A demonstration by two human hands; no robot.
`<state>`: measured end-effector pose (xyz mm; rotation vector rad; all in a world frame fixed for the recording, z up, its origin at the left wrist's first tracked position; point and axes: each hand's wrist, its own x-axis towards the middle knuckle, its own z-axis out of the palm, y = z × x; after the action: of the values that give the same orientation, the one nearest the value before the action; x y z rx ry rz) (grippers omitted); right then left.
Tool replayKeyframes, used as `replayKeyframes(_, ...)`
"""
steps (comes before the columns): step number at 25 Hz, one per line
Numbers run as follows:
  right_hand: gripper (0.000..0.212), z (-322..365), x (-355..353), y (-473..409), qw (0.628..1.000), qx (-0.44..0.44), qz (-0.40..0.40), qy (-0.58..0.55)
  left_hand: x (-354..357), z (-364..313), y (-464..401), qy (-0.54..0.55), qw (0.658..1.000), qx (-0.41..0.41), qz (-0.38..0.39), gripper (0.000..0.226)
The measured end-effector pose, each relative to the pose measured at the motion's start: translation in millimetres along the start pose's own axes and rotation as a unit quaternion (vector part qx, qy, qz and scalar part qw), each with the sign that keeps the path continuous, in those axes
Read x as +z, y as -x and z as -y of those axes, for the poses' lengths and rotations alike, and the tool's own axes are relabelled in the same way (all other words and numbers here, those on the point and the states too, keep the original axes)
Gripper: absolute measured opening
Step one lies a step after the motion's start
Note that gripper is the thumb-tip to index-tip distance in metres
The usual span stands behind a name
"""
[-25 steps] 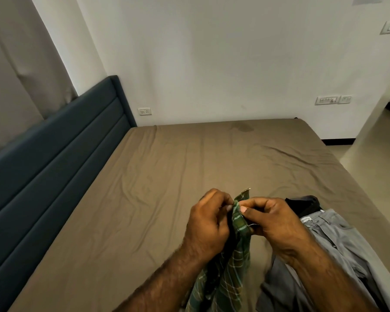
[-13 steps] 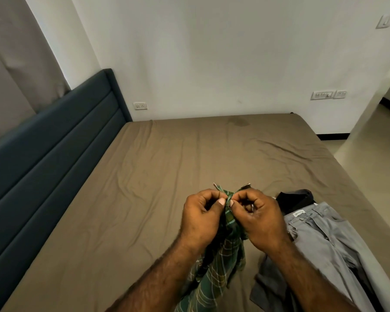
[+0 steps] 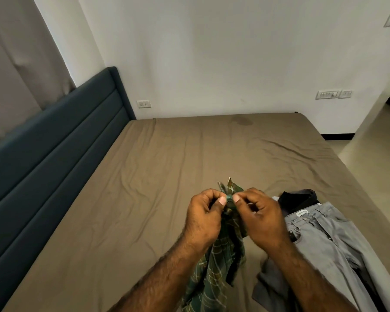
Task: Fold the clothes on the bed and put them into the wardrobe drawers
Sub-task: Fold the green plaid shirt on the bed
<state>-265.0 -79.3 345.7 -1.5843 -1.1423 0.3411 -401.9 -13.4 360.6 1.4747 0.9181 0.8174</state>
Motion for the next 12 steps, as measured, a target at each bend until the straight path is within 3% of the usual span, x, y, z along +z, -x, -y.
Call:
replayKeyframes(5, 0.012, 4, -3, 3, 0.993, 0.077, 0.016, -0.085, -2, -1, 5, -0.02, 1.0, -0.009, -0.005, 0.02)
replayKeyframes(8, 0.011, 19, -6, 13, 0.998, -0.06, -0.011, 0.011, -6, -5, 1, -0.084, 0.996, 0.028, -0.015, 0.02)
replayKeyframes(12, 0.006, 26, -4, 8, 0.96, -0.17, 0.03, 0.221, -8, -7, 2, -0.153, 0.985, 0.068, -0.034, 0.021)
